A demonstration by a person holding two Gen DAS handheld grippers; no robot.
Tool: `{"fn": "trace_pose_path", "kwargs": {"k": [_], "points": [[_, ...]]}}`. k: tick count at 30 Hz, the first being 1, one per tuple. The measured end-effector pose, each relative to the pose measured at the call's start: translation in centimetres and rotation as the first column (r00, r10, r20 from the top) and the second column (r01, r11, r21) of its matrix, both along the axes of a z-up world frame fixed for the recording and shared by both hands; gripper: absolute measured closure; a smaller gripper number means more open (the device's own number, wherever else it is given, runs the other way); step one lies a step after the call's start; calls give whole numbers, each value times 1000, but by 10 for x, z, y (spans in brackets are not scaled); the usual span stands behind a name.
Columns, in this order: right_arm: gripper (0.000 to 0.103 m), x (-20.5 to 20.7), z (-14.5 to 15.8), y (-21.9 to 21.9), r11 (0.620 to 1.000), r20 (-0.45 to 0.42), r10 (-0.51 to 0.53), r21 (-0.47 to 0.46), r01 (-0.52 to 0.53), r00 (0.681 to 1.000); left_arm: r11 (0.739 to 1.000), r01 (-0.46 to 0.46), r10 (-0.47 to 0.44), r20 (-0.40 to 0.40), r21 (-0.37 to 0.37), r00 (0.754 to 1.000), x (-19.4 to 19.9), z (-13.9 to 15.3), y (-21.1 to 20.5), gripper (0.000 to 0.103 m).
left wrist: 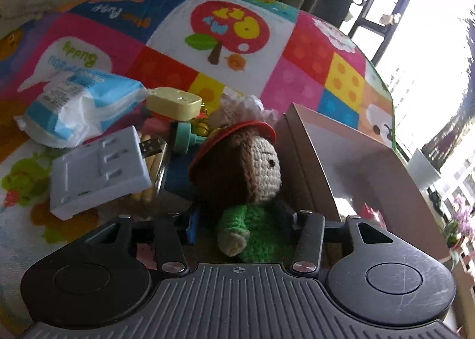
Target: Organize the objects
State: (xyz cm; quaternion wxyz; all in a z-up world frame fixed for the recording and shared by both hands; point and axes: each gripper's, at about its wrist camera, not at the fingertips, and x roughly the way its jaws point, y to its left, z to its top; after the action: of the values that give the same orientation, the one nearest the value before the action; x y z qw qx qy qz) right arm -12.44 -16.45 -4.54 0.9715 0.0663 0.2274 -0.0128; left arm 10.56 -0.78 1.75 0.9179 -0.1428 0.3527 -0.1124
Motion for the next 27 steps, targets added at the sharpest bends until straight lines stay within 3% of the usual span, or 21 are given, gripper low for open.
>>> {"fn": "trace_pose_path", "kwargs": {"k": [7, 11, 14, 17, 20, 23, 27], "points": [[0, 0, -1, -4, 1000, 8, -16, 23, 16, 1000, 976, 195, -199, -34, -98, 979, -80, -4, 58, 55], [0, 11, 3, 3, 1000, -33, 3, -22, -4, 999, 971, 198, -201, -13, -131, 979, -116, -8, 105, 55], [0, 34, 42, 19, 991, -1, 82, -106, -82, 997, 972, 180, -182, -2, -149, 983, -110, -11, 127, 55], [0, 85, 94, 30, 978, -30, 190, -77, -192, 981, 966, 200, -199, 23, -166, 980, -92, -14, 134, 55], [0, 160, 128, 52, 975, -124, 213, -41, -219, 969, 961, 200, -194, 48, -193, 980, -77, -20, 140, 55], [3, 238, 125, 74, 986, -250, 148, -44, -164, 957, 949, 189, -180, 61, -251, 982, -72, -28, 148, 56], [22, 321, 85, 102, 990, -399, 71, -85, -114, 914, 942, 167, -161, 47, -291, 986, -73, -30, 162, 56]]}}
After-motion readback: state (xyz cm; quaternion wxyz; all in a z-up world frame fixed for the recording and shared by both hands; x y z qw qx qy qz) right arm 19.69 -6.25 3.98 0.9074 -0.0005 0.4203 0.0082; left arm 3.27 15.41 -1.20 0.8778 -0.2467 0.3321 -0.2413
